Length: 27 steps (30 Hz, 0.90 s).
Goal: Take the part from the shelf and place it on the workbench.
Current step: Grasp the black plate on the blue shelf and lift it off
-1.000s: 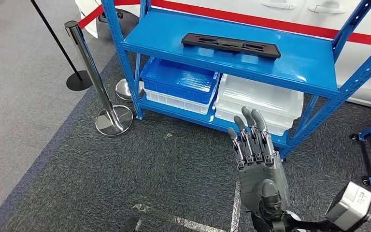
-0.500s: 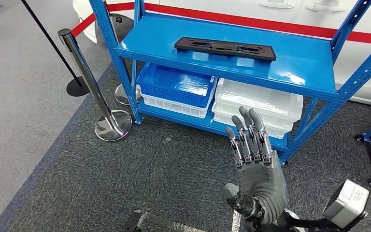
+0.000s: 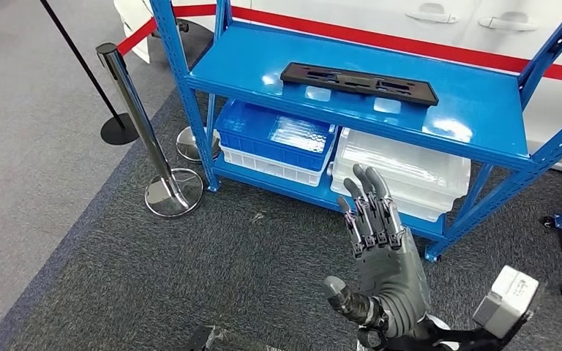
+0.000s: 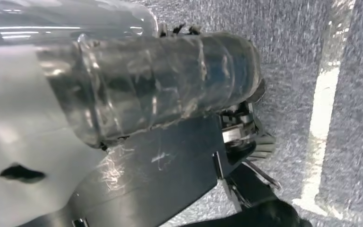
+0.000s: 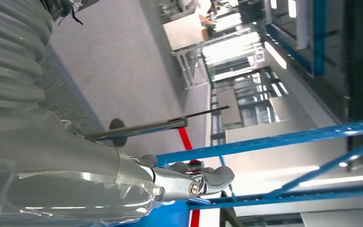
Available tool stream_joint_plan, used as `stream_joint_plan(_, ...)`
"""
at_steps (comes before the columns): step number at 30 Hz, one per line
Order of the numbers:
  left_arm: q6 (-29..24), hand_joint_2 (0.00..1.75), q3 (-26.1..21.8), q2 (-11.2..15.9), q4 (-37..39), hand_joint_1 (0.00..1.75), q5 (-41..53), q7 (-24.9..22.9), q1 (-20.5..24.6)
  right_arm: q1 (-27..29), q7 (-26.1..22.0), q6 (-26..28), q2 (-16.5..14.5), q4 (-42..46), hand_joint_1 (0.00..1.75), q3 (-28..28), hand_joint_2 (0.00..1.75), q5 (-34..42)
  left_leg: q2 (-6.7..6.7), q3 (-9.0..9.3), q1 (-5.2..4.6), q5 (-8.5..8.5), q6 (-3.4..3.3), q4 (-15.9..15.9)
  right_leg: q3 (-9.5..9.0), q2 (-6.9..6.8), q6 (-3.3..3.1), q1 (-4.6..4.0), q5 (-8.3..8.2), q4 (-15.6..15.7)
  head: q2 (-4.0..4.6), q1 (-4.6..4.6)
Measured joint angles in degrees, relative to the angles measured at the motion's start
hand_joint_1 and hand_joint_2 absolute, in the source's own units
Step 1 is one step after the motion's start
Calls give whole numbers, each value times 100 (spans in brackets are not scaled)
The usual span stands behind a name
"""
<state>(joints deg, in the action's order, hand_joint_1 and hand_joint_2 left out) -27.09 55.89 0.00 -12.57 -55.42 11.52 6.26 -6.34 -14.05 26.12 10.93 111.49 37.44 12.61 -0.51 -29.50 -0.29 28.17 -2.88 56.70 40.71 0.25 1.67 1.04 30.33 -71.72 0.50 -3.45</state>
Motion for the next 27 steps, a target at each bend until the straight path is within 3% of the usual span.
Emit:
stream_joint_plan(1,0,0,0,0,0,0,-8,11,-7,-15,32,-1,1,-10,0,1,175,-22,-5,53,0,54,16,0,-115,-1,-12,3,-314,398,-1,4)
stream_joint_plan(3,-4,0,-1,1,1,0,-33,48,0,-47,91,-14,1,-32,0,9,175,-42,-18,123,-14,165,75,34,-297,-8,-38,-16,-636,1053,-1,18)
stream_joint_plan(4,-9,0,-1,2,1,0,-59,83,6,-63,124,-26,1,-44,0,22,175,-40,-21,129,-20,209,115,52,-332,-8,-65,-26,-680,1198,-1,22)
stream_joint_plan(8,2,0,-4,49,2,0,-297,339,45,-328,199,-139,-79,-206,0,134,175,124,1,115,-10,304,236,251,-437,11,-208,-28,-642,1248,0,11)
stream_joint_plan(10,43,0,-35,101,2,0,-419,429,78,-608,169,-195,-207,-442,0,232,175,198,10,-214,13,464,295,805,-509,9,-268,-24,-596,1263,0,0)
stream_joint_plan(12,79,0,-84,149,2,0,-497,445,84,-865,128,-206,-329,-738,0,337,175,211,12,-724,29,693,346,1506,-566,5,-297,-34,-530,1262,1,-4)
stream_joint_plan(13,87,0,-100,172,3,0,-525,428,71,-951,114,-205,-374,-870,0,380,175,208,12,-909,35,728,356,1686,-603,7,-300,-40,-495,1261,1,-4)
stream_joint_plan(14,86,0,-108,192,3,0,-552,397,57,-1018,107,-207,-408,-982,0,409,175,206,13,-995,38,643,356,1667,-650,9,-299,-44,-455,1260,1,-4)
stream_joint_plan(15,80,0,-112,209,4,0,-583,366,42,-1077,105,-214,-431,-1072,0,428,175,203,13,-977,37,436,345,1450,-710,12,-294,-46,-412,1259,1,-5)
stream_joint_plan(17,48,0,-138,238,6,0,-666,327,16,-1198,102,-245,-460,-1205,0,441,175,200,18,-769,25,-107,293,707,-828,11,-274,-49,-327,1266,1,1)
stream_joint_plan(19,19,0,-184,259,10,0,-733,323,3,-1298,100,-285,-484,-1309,0,452,175,197,20,-633,-16,-308,221,227,-870,9,-232,-52,-281,1288,0,4)
stream_joint_plan(23,1,0,-218,281,19,0,-782,323,-32,-1394,97,-320,-506,-1461,0,485,175,194,17,-498,-19,-308,103,96,-854,2,-142,-59,-244,1116,1,7)
stream_joint_plan(25,-11,0,-243,283,21,0,-817,323,-31,-1456,98,-341,-514,-1530,0,505,175,158,17,-396,-3,-274,48,65,-599,-1,-112,-52,-92,624,1,8)
stream_joint_plan(27,-50,0,-294,284,22,0,-881,322,-24,-1498,109,-381,-521,-1616,0,532,175,60,14,-336,-7,-207,9,67,-156,-1,-84,-51,167,-71,1,8)
